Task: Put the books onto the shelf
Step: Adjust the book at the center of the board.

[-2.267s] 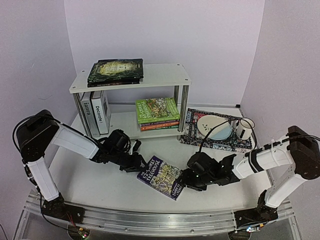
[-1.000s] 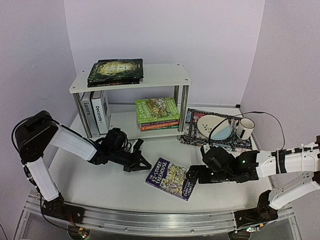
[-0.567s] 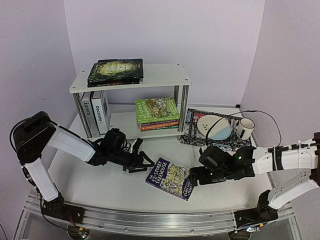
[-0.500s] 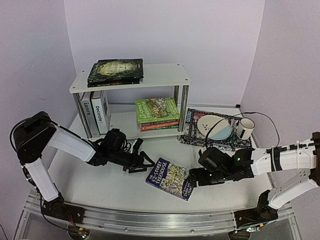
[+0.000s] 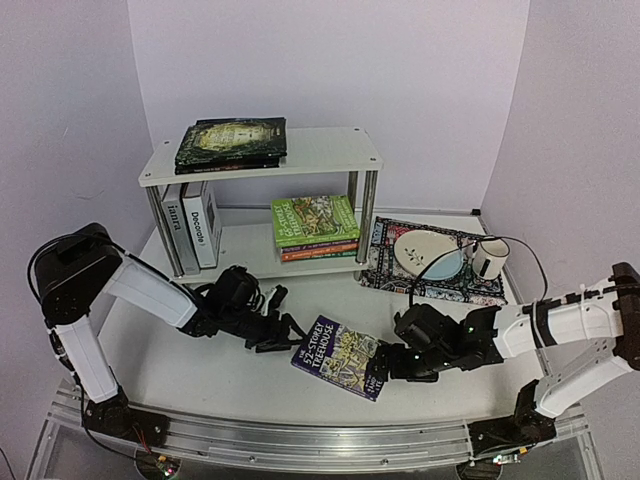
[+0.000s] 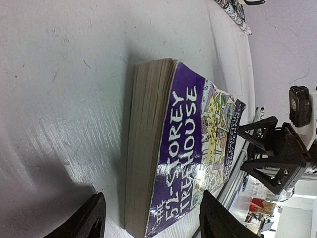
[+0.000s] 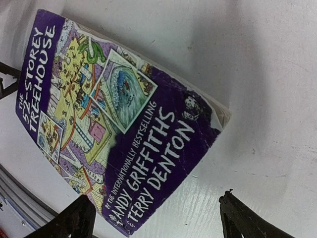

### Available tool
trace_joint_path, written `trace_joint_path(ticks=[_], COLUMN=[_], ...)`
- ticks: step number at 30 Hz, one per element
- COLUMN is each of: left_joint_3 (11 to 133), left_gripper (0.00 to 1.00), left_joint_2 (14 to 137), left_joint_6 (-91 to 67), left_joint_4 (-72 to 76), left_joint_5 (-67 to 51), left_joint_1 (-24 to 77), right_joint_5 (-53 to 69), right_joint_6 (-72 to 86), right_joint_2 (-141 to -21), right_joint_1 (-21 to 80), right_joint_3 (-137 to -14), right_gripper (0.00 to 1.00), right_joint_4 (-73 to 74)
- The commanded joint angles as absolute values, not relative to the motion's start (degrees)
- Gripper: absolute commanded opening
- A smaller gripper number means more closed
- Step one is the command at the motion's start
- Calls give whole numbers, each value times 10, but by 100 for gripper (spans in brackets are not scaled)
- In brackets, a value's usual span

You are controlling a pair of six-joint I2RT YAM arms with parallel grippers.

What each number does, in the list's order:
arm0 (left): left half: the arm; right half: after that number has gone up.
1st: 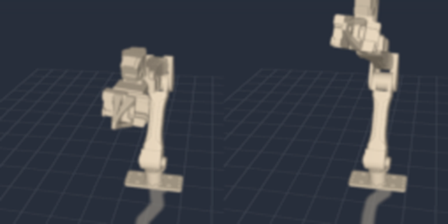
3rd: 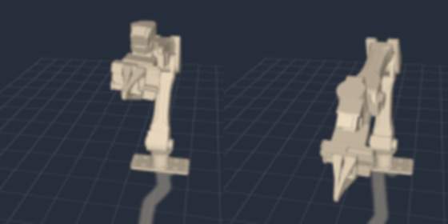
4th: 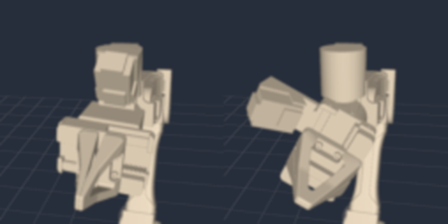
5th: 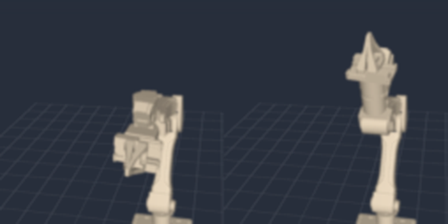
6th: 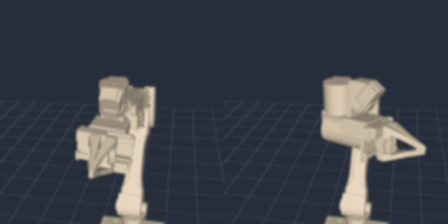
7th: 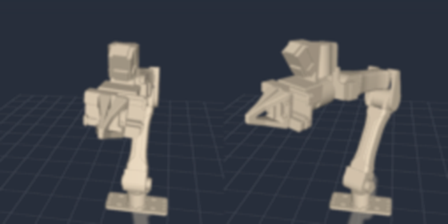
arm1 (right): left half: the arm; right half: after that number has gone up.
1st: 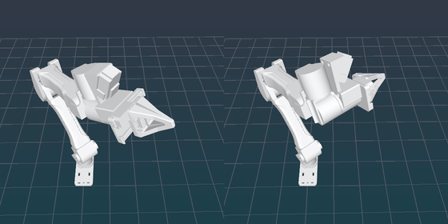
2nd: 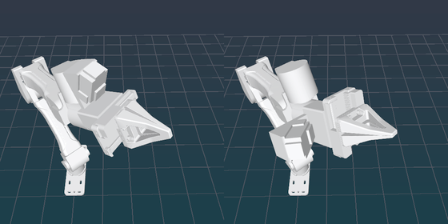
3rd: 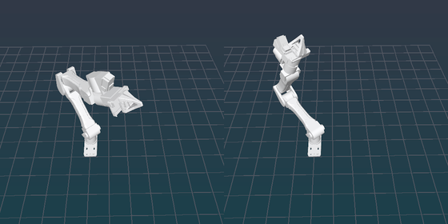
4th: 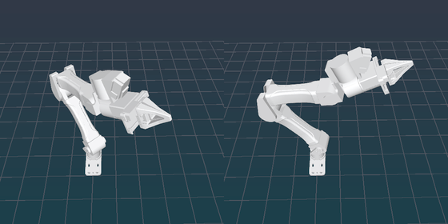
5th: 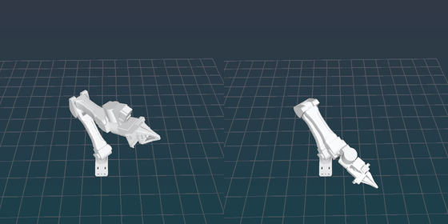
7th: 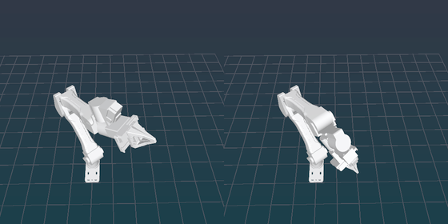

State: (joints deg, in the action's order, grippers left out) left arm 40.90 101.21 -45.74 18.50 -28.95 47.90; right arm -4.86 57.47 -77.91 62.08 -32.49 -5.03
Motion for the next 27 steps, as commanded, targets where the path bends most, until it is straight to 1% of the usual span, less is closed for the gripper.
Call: trace_joint_path(ticks=[1, 5, 9, 11, 12, 15, 19, 22, 24, 27], left_joint_3=[414, 406, 406, 396, 388, 355, 316, 300, 299, 286], left_gripper=[66, 69, 79, 96, 99, 100, 99, 100, 100, 100], left_joint_2=[926, 854, 761, 711, 687, 621, 578, 581, 590, 586], left_joint_6=[-424, -404, -379, -387, -409, -498, -428, -353, -334, -356], left_joint_4=[171, 138, 67, 42, 33, 43, 82, 89, 90, 93], left_joint_5=[-236, -186, -95, -46, -20, 50, 61, 10, -35, -24], left_joint_1=[485, 487, 487, 485, 482, 468, 467, 467, 467, 467], right_joint_5=[-48, -61, -65, -66, -65, -61, -62, -62, -59, -58], right_joint_6=[553, 539, 530, 524, 520, 511, 512, 514, 514, 515], right_joint_2=[-774, -770, -772, -774, -776, -777, -776, -778, -780, -783], right_joint_1=[624, 623, 624, 623, 623, 623, 623, 624, 624, 623], right_joint_3=[-322, -325, -327, -328, -330, -337, -338, -340, -341, -342], right_gripper=[87, 87, 87, 87, 87, 87, 88, 89, 89, 89], right_joint_4=[-52, -53, -58, -61, -62, -62, -62, -62, -62, -62])
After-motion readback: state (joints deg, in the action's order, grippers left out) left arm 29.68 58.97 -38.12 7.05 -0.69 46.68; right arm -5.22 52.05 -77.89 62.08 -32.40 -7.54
